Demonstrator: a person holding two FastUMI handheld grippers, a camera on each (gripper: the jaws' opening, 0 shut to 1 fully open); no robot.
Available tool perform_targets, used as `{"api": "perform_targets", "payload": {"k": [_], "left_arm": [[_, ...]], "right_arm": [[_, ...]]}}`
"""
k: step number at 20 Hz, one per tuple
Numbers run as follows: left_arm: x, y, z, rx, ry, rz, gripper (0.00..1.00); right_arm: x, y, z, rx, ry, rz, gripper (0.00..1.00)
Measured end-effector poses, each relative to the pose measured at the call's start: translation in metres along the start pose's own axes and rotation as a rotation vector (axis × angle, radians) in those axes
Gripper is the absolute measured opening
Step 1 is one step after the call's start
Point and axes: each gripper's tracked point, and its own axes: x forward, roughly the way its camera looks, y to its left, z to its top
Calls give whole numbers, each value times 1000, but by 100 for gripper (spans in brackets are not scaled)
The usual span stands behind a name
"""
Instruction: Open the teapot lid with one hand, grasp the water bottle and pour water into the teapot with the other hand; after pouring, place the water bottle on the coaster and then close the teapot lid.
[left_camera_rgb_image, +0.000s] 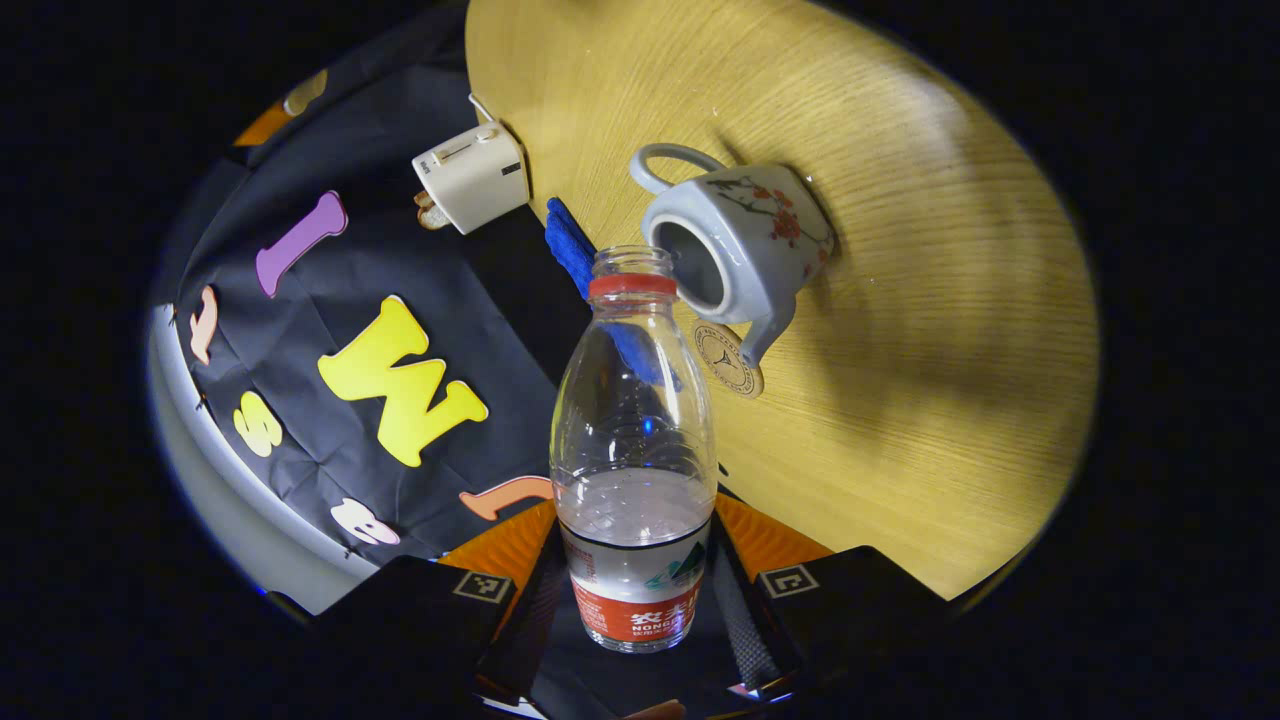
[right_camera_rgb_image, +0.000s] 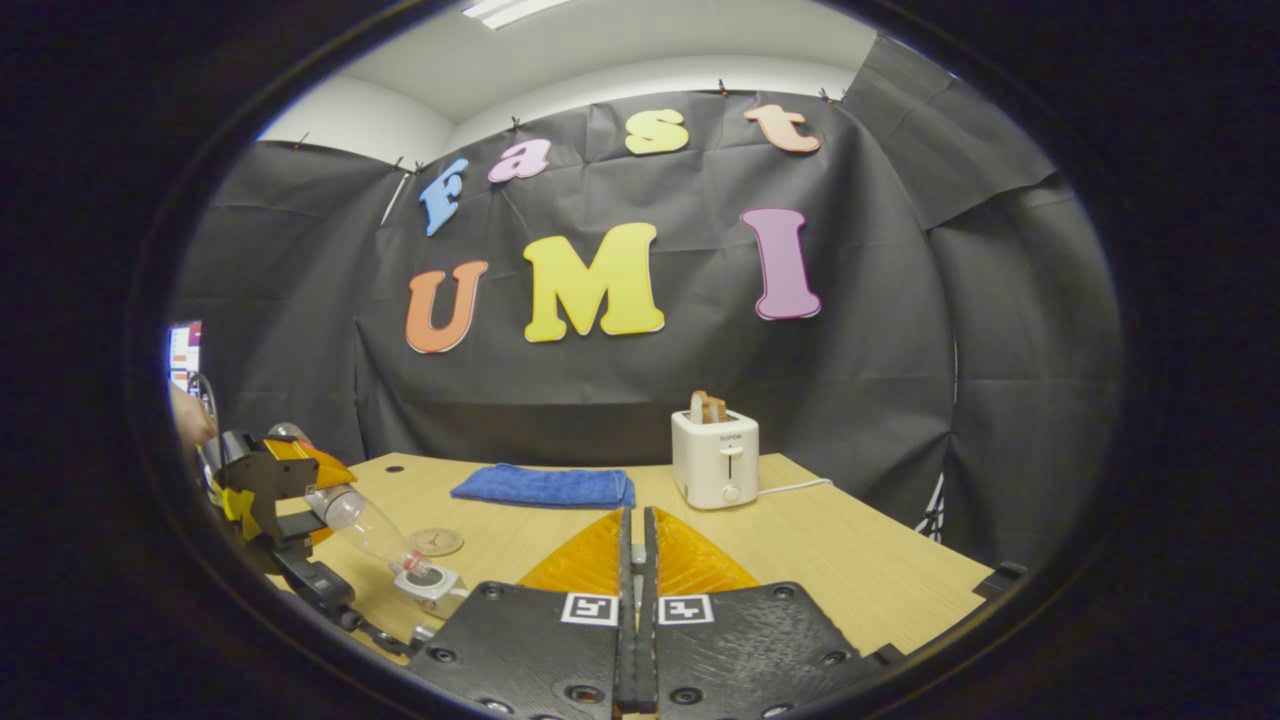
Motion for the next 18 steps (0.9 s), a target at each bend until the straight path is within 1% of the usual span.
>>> {"api": "perform_targets", "payload": {"k": [1, 2, 4, 6, 8, 10, 12, 13, 15, 16, 17, 18], "left_arm": [[0, -3, -1, -48, -13, 0, 75], [0, -2, -2, -92, -20, 10, 75], [4, -4, -7, -181, -27, 29, 75], [7, -10, -13, -283, -24, 27, 75], [10, -14, -14, -402, -45, 38, 75], [16, -23, -14, -589, -64, 25, 74], [22, -33, -12, -804, -83, 3, 75], [24, -37, -11, -891, -78, 0, 75], [23, -35, -16, -1027, -70, 33, 75], [24, -35, -17, -1099, -72, 43, 78], [27, -35, -17, -1183, -76, 47, 75], [29, -33, -19, -1278, -92, 52, 75]], "right_arm": [[0, -2, 0, 3, 0, -6, 2], [2, -5, -1, 5, 4, -11, 0], [3, -7, -5, 15, 18, -14, 0], [4, -8, -9, 36, 38, -7, 0], [5, -8, -10, 58, 51, 5, 0], [6, -10, -14, 58, 62, 0, 0], [9, -14, -17, 46, 67, -20, 0], [11, -15, -19, 40, 70, -30, 0], [14, -16, -25, 31, 85, -47, 0], [15, -15, -29, 28, 93, -51, 2], [17, -14, -31, 22, 101, -54, 2], [18, -13, -33, 16, 106, -57, 0]]}}
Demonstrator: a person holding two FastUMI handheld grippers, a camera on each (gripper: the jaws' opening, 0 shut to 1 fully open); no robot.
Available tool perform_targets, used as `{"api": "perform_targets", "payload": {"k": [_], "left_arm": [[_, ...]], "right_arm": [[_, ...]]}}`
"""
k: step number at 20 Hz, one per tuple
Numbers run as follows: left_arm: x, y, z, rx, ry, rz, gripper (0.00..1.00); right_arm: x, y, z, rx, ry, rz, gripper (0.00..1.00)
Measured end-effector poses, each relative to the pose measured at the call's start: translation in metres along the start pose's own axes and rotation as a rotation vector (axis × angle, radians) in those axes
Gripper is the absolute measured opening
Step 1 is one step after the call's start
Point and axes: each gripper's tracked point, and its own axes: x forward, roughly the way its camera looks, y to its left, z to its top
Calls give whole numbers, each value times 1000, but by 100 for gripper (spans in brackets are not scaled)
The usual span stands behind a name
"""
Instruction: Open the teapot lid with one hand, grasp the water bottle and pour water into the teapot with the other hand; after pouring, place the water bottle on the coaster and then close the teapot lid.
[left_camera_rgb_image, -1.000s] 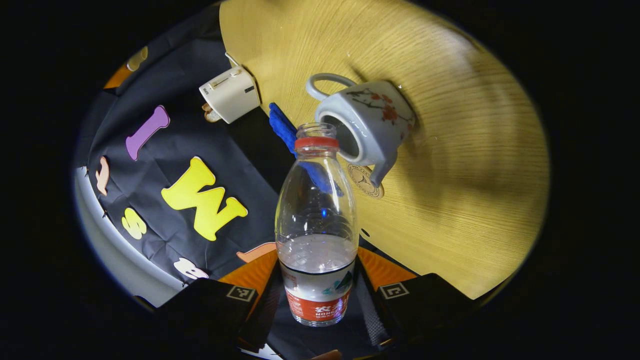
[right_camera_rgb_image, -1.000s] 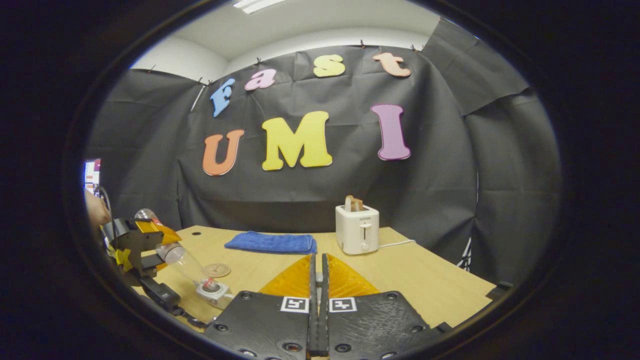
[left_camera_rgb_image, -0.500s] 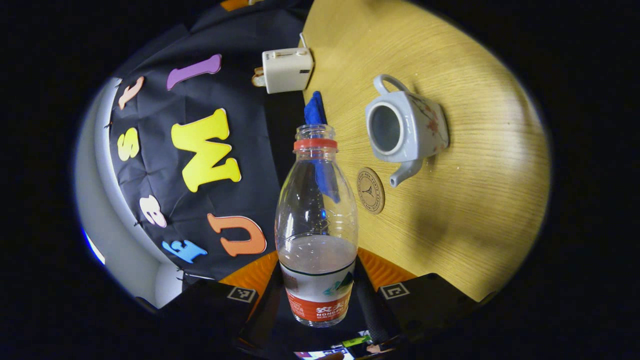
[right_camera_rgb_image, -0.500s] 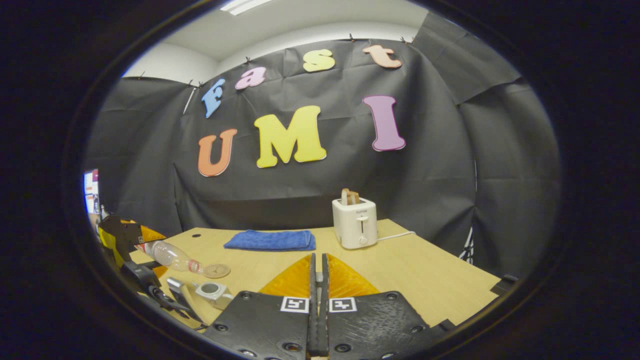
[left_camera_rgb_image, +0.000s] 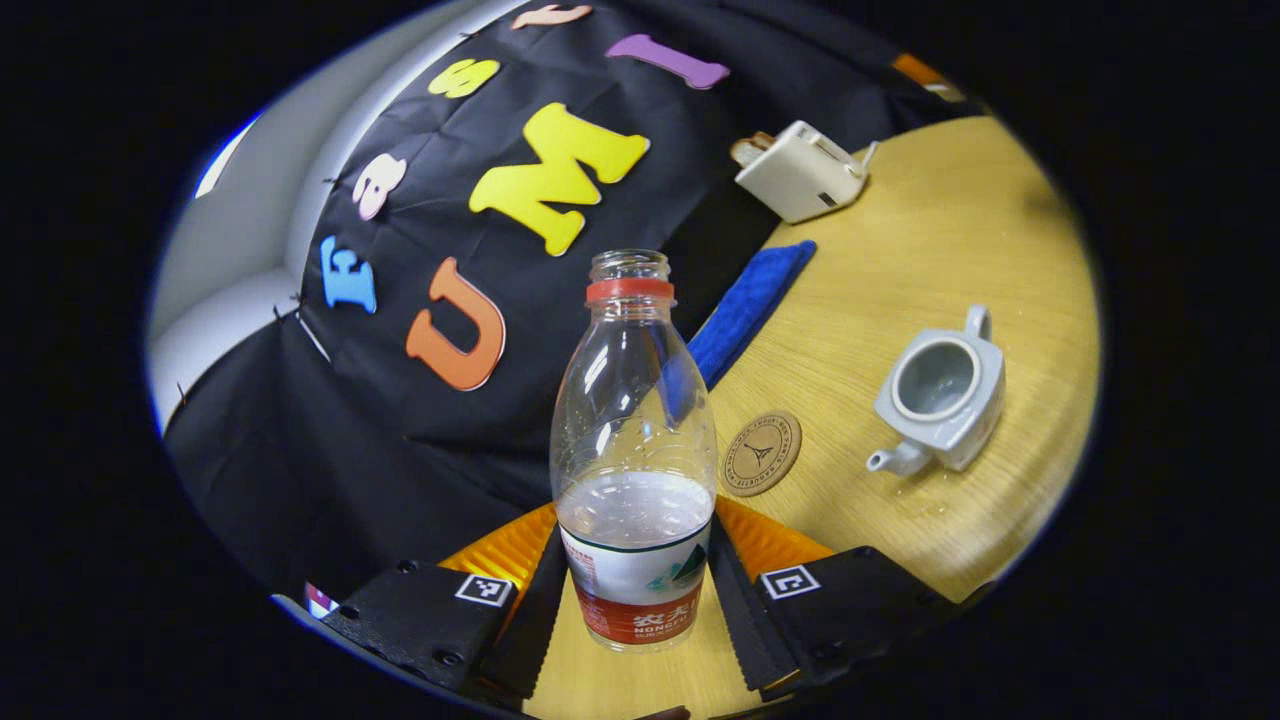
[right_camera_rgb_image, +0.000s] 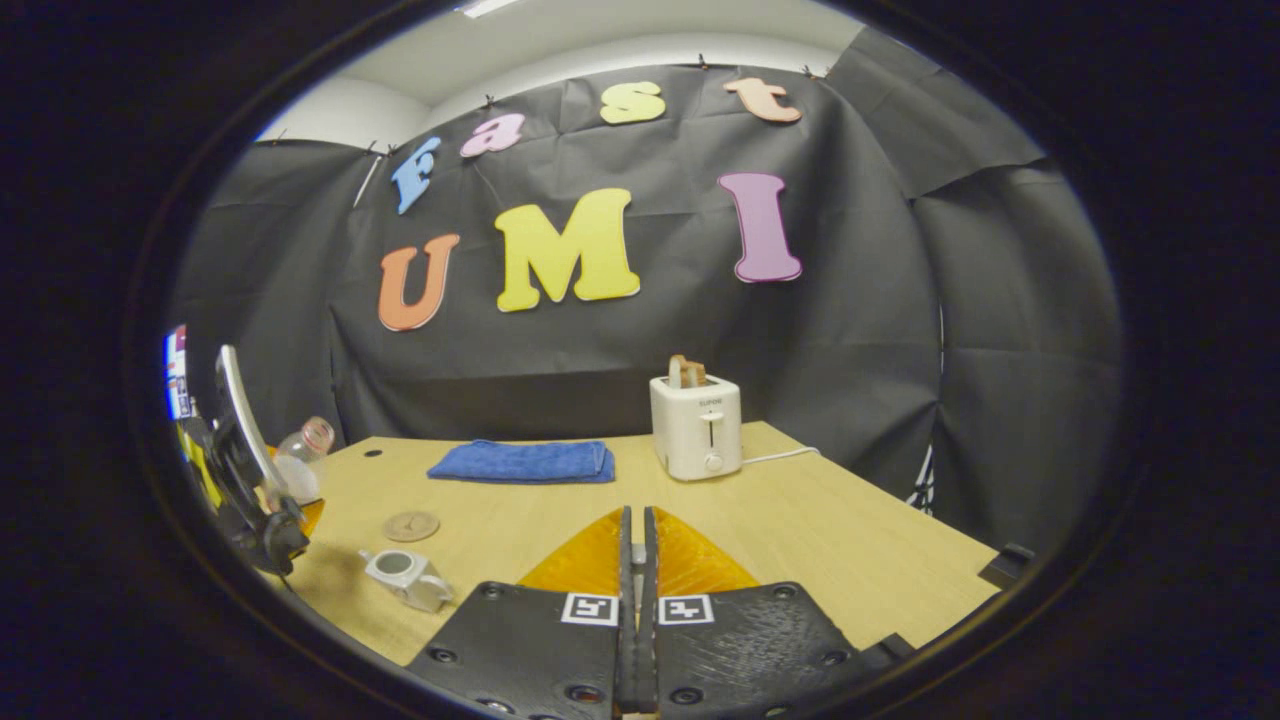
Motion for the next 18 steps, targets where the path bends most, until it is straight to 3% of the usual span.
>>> {"api": "perform_targets", "payload": {"k": [4, 9, 12, 18], "left_arm": [[11, 3, 10, -349, -66, -15, 75], [35, 10, 26, -640, -103, -42, 76], [58, 15, 40, -727, -120, -55, 76], [103, 13, 64, -748, -190, -82, 76]], "right_arm": [[0, 7, -4, -10, 16, 7, 0], [-1, 14, -4, -55, 2, -6, 0], [1, 16, -8, -71, 8, -4, 0], [4, 12, -10, -66, 19, -4, 0]]}}
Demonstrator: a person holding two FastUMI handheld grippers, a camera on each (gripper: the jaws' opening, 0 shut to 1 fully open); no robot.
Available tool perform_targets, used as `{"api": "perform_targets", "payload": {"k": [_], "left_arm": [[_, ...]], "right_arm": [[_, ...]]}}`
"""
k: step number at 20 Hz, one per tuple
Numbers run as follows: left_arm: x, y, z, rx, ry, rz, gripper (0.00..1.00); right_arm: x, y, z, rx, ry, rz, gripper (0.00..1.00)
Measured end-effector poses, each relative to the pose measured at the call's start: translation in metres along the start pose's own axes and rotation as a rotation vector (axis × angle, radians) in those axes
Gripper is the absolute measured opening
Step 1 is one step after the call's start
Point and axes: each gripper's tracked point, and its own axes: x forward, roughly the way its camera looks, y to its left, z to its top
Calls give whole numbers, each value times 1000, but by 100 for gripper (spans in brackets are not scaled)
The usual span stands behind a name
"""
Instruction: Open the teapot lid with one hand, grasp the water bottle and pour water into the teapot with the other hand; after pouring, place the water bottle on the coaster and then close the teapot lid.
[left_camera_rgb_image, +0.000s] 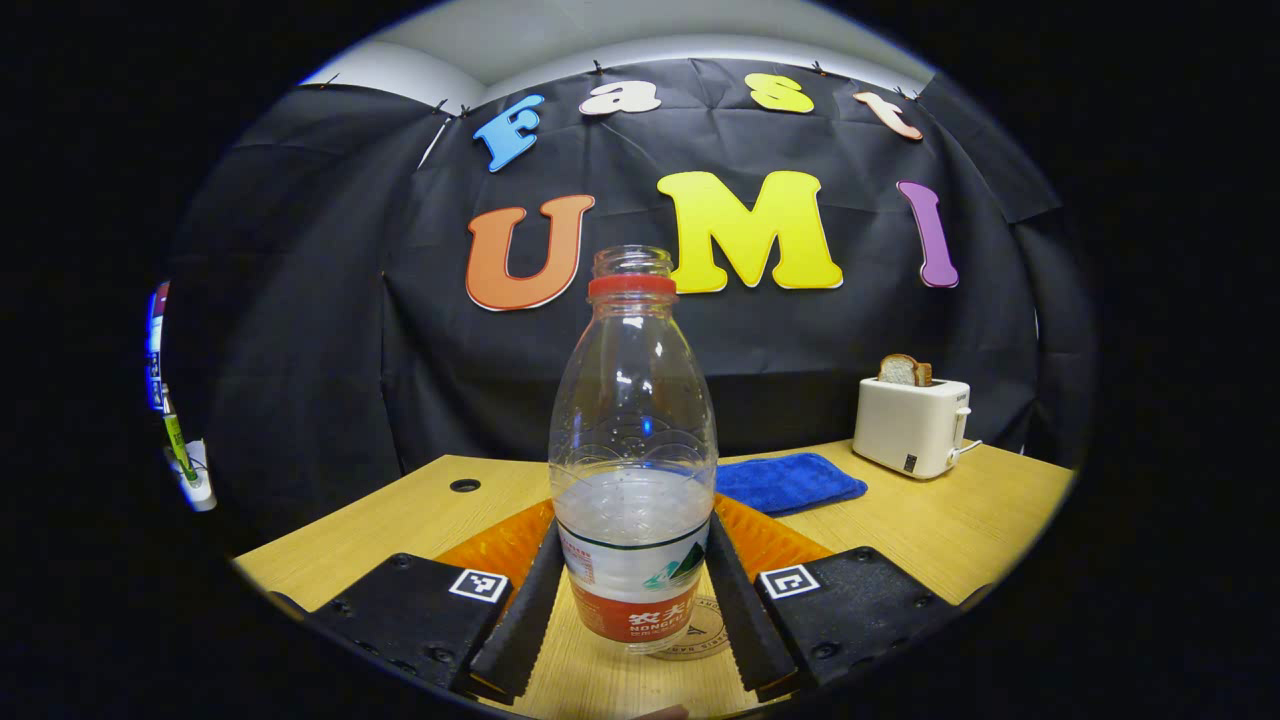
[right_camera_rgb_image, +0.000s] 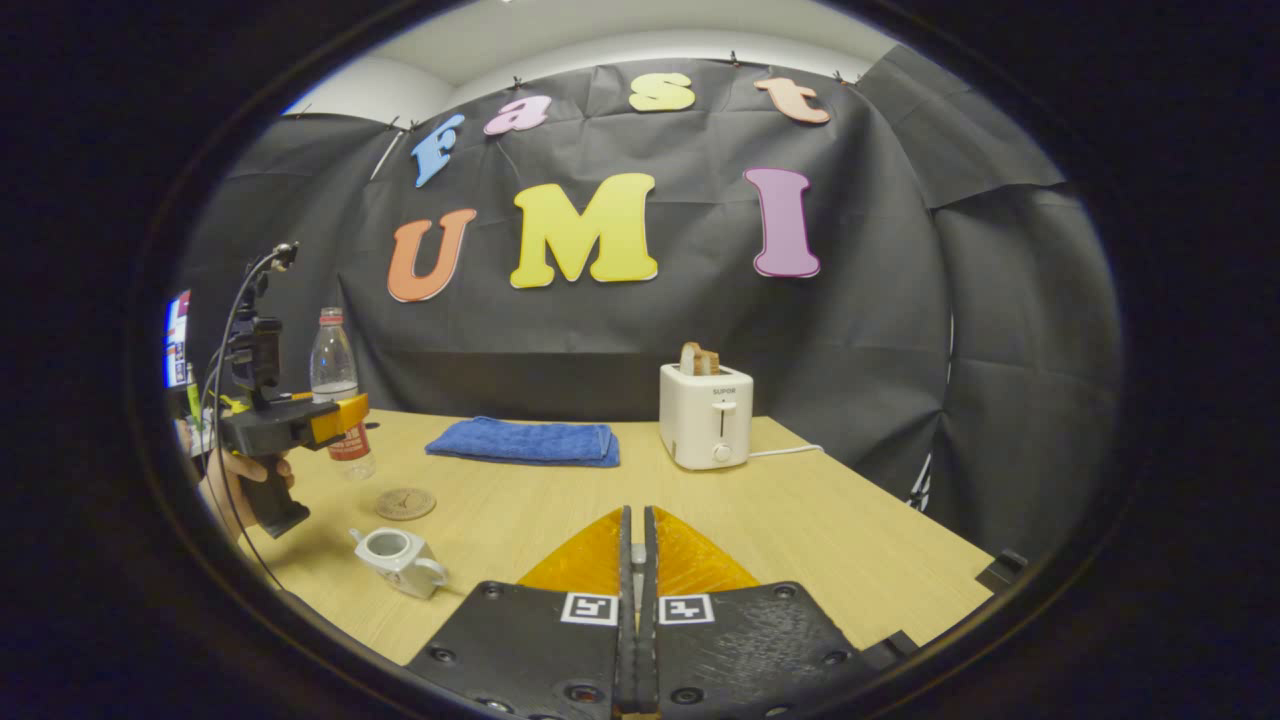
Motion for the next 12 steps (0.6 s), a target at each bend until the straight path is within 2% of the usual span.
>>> {"api": "perform_targets", "payload": {"k": [3, 8, 12], "left_arm": [[12, -16, -7, -15, 6, -56, 77], [24, -27, -21, -12, 31, -98, 77], [30, -29, -43, -16, 89, -97, 77]], "right_arm": [[0, 0, 0, -9, -6, -1, 0], [5, 7, -10, -18, 20, 18, 0], [9, 10, -16, -16, 32, 33, 0]]}}
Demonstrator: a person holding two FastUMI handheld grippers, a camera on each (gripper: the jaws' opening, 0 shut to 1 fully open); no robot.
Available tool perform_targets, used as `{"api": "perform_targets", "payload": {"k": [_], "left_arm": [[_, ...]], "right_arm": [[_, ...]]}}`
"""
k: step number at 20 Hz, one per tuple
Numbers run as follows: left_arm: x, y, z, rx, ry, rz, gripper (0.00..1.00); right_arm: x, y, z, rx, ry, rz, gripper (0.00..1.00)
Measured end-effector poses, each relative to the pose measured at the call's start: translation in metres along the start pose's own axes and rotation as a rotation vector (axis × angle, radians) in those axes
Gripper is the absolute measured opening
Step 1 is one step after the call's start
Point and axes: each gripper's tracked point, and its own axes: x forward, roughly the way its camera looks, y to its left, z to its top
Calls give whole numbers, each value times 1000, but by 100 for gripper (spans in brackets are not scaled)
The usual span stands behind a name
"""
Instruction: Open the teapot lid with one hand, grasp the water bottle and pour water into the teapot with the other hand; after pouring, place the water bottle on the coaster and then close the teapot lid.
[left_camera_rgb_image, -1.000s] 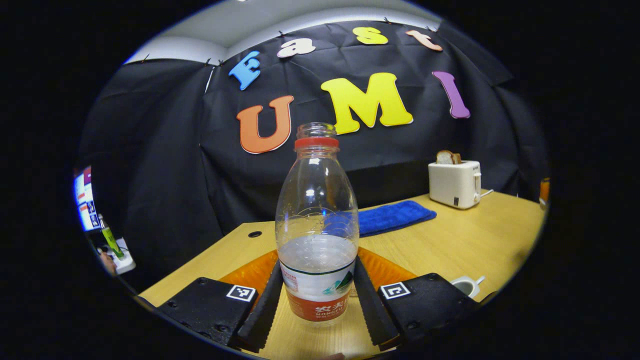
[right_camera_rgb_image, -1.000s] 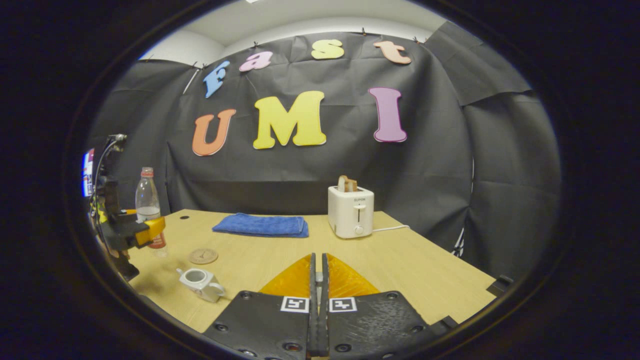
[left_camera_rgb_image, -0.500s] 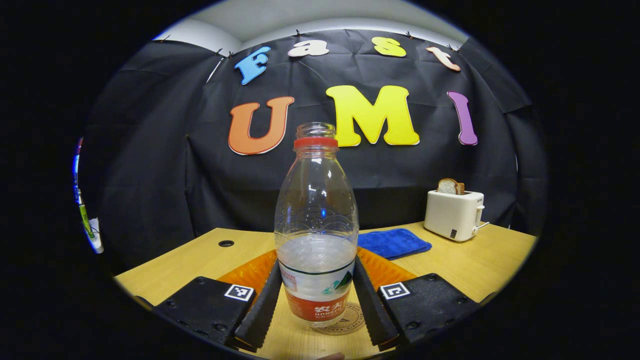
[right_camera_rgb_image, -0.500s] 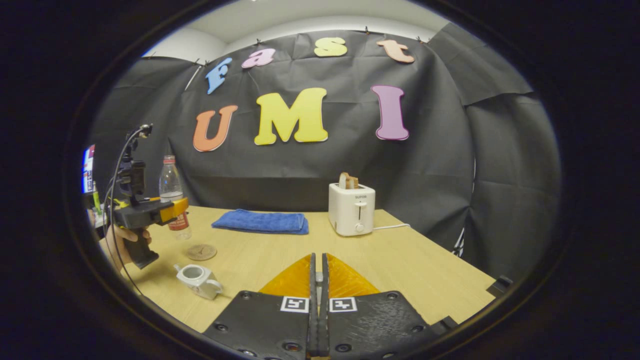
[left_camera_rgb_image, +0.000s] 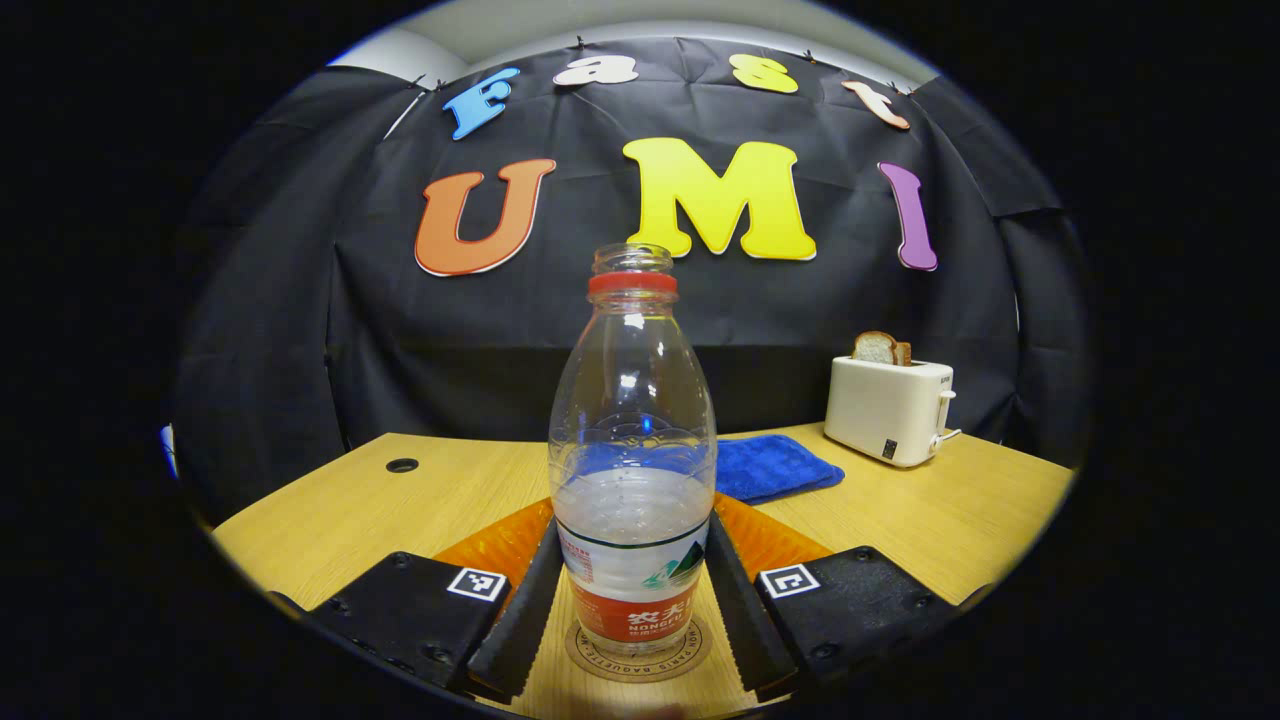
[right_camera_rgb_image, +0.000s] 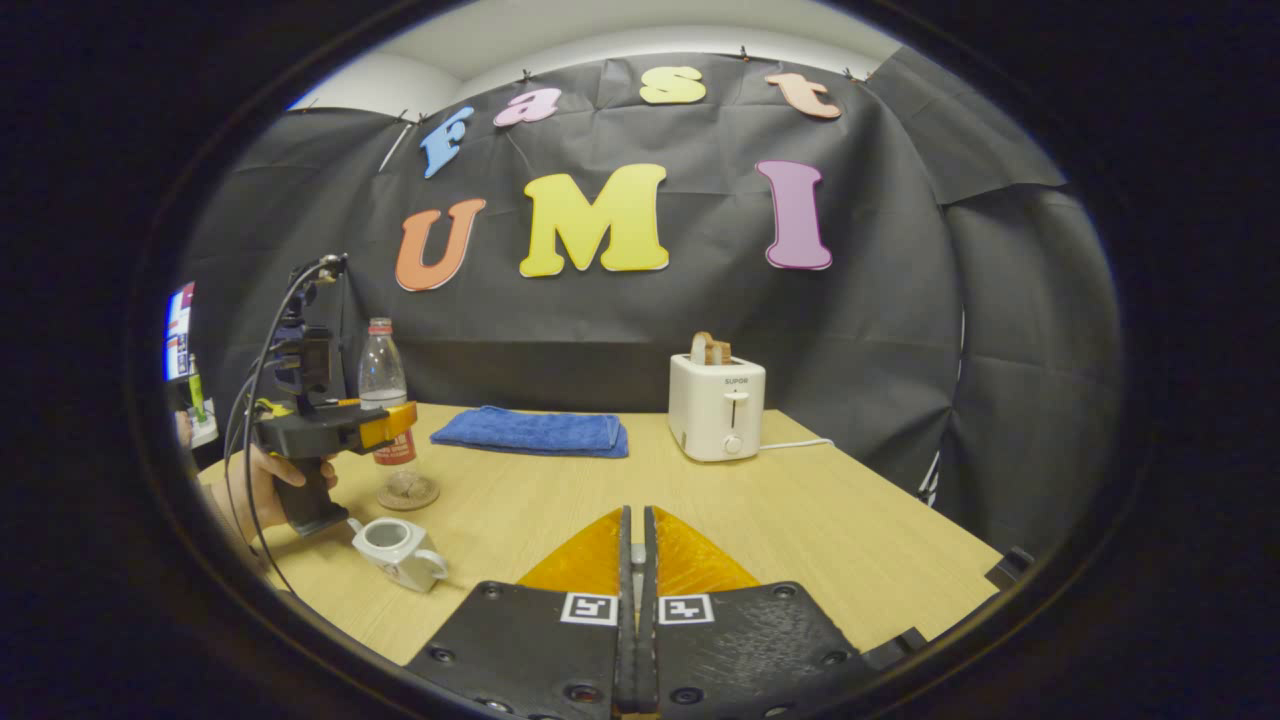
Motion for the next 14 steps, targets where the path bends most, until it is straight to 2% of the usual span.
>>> {"api": "perform_targets", "payload": {"k": [4, 14], "left_arm": [[4, 0, -10, -15, 21, -7, 77], [0, -3, -10, -2, 19, -16, 81]], "right_arm": [[3, -2, -3, 7, 7, -2, 2], [4, 0, -5, 0, 15, -7, 0]]}}
